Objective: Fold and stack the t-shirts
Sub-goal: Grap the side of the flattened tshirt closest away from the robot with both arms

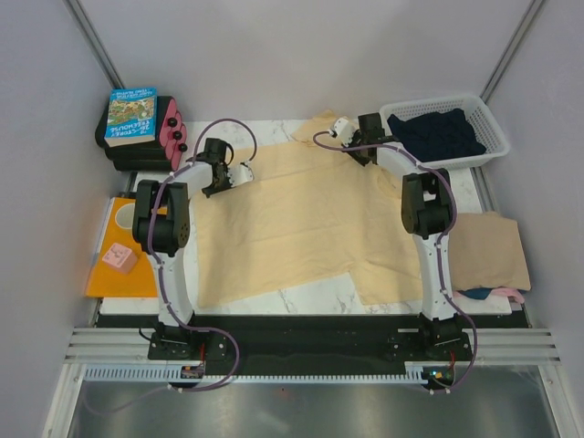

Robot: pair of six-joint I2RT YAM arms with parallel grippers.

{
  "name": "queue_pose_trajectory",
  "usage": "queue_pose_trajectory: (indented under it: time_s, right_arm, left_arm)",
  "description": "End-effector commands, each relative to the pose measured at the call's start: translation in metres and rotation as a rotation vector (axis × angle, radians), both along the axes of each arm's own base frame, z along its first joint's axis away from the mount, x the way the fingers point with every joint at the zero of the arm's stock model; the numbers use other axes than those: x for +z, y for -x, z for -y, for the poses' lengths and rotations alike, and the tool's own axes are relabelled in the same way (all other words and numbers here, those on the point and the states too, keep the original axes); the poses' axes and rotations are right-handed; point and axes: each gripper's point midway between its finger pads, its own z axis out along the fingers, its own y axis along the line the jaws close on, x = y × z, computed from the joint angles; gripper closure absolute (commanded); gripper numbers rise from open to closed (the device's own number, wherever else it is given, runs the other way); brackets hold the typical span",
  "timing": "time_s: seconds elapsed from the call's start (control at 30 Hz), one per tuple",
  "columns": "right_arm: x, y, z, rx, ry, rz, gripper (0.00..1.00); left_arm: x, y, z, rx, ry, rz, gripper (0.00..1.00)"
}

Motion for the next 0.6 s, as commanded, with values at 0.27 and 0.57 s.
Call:
queue_pose_trajectory:
  time_s: [0.27, 0.57]
  right_arm:
    - [-0.018, 0.001, 0.005, -0.001, 0.042, -0.018, 1.0]
    - [0.056, 0.035, -0.008, 0.133, 0.002, 0.055, 0.58]
  left_arm:
    - [-0.002, -0.05, -0.024, 0.111, -0.143, 0.165, 0.98]
    - [0.072, -0.051, -0.014, 0.18, -0.016, 0.376, 0.77]
